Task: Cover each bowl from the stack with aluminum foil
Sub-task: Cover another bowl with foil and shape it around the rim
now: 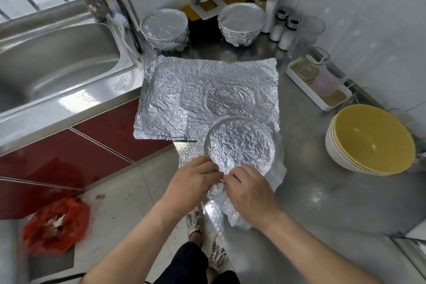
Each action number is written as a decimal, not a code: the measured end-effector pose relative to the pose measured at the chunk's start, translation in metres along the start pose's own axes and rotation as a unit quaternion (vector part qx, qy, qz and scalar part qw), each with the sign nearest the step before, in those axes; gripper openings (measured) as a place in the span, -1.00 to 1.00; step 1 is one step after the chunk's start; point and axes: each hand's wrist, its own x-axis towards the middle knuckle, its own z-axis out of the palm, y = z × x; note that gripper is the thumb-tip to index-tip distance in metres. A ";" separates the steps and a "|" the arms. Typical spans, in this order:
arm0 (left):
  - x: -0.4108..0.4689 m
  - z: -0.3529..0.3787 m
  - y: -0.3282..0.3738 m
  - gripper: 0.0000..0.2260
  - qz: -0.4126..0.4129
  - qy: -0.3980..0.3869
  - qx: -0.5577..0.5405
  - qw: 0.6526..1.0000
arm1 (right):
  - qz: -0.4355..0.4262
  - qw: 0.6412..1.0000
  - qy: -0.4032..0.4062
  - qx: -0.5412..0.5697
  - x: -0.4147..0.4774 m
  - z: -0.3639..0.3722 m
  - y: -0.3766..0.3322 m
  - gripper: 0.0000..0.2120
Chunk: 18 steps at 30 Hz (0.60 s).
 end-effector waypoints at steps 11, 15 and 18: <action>-0.003 -0.013 -0.001 -0.82 -0.045 -0.037 -0.034 0.998 | 0.072 0.987 -0.043 0.136 0.007 -0.018 -0.003 -0.74; -0.002 -0.009 -0.003 -0.82 -0.030 -0.047 -0.039 0.998 | 0.030 0.993 -0.070 0.095 0.000 -0.021 0.012 -0.81; -0.003 -0.006 -0.004 -0.83 -0.027 -0.042 -0.025 0.998 | 0.001 0.996 -0.071 0.058 -0.001 -0.018 0.011 -0.87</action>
